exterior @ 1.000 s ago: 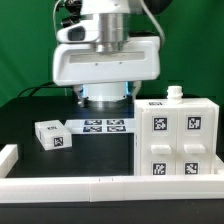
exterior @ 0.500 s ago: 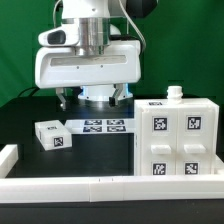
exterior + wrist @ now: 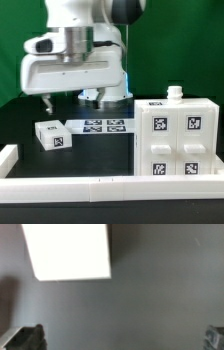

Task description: Assemble cabinet

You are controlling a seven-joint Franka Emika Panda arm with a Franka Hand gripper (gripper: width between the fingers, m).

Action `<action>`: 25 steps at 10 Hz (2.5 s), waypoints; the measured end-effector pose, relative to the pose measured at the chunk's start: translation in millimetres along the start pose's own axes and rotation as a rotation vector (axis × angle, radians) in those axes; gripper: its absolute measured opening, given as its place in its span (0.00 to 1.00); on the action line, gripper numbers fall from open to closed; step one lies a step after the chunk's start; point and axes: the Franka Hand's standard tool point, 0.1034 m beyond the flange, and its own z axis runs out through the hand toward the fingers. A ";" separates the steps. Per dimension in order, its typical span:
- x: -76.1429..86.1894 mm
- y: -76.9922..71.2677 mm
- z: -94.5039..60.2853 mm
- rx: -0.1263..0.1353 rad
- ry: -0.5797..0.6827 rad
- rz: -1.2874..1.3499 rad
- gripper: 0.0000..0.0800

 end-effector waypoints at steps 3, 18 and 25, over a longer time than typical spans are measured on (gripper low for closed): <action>-22.2 14.1 3.8 0.042 -0.030 -0.046 1.00; -67.0 27.1 61.8 0.001 -0.080 -0.091 1.00; -68.3 26.1 63.5 0.003 -0.084 -0.087 0.70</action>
Offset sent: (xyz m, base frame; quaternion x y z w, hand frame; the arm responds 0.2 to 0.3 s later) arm 0.0000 0.0000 0.0000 0.0000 0.0000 0.0000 1.0000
